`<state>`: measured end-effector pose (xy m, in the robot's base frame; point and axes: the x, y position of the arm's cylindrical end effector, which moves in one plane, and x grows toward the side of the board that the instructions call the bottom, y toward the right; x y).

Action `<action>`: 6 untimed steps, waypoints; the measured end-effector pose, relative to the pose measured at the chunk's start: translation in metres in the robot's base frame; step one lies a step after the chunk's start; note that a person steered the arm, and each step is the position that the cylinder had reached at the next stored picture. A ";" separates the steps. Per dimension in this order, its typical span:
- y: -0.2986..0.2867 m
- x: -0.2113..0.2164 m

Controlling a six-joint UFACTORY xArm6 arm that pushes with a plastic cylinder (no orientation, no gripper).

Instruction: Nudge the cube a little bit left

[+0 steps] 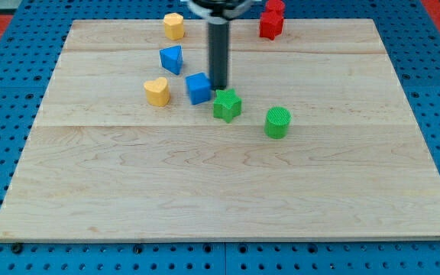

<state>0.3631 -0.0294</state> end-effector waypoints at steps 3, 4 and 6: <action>-0.044 0.029; -0.033 0.045; -0.024 0.082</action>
